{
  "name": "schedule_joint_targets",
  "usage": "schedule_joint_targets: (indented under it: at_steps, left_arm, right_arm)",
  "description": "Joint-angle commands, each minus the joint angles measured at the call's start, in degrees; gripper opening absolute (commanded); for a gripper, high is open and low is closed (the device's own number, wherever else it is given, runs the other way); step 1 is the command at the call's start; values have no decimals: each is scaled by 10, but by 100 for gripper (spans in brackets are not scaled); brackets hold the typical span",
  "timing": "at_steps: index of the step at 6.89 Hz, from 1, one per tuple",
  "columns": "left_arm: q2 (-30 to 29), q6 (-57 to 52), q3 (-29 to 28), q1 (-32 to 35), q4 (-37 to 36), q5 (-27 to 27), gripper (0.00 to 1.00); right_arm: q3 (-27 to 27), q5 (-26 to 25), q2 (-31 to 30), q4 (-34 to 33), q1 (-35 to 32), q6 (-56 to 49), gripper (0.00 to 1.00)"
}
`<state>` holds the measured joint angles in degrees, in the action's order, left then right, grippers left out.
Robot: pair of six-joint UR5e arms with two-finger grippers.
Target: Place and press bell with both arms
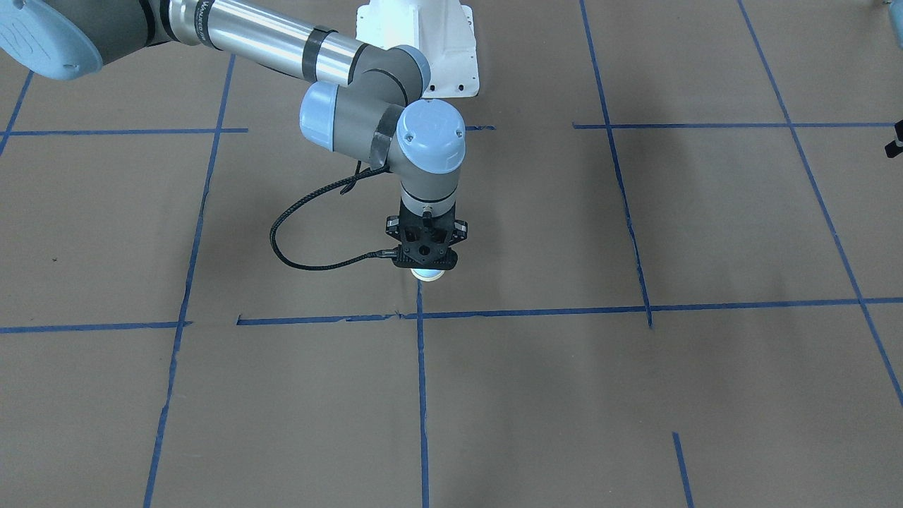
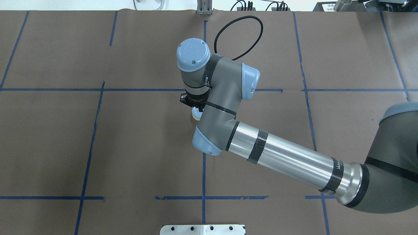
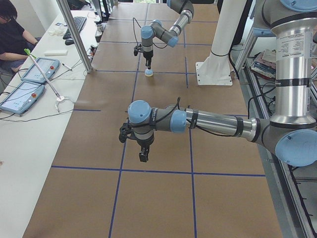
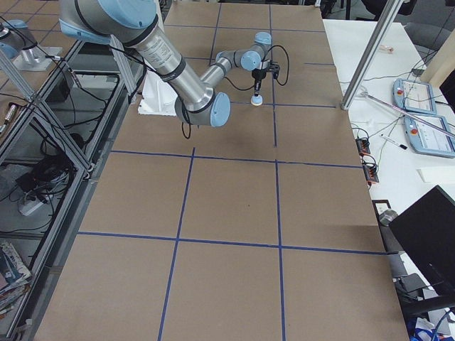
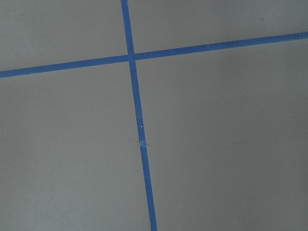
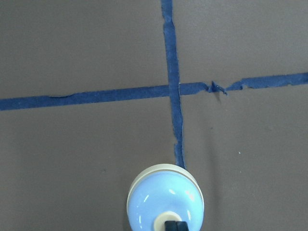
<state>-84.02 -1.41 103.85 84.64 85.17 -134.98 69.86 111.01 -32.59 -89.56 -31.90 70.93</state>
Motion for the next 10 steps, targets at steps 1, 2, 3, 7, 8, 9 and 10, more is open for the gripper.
schedule_joint_targets:
  at_steps: [1, 2, 3, 7, 8, 9, 10]
  left_arm:
    - [0, -1, -1, 0, 0, 0, 100]
    - [-1, -1, -1, 0, 0, 0, 100]
    - [-1, -1, -1, 0, 0, 0, 100]
    - [0, -1, -1, 0, 0, 1, 100]
    - [0, -3, -7, 0, 0, 0, 100]
    - [2, -3, -13, 0, 0, 0, 100]
    - [3, -3, -18, 0, 0, 0, 100]
  right_arm:
    - [-2, -9, -2, 0, 5, 0, 1]
    - [-6, -12, -2, 0, 6, 0, 1]
    - [-3, -12, 4, 1, 6, 2, 1]
    - [44, 31, 2, -3, -32, 1, 37]
    - [46, 33, -9, -3, -42, 0, 99]
    - [61, 39, -34, -2, -70, -9, 100]
    - [102, 90, -92, -2, -116, -54, 100]
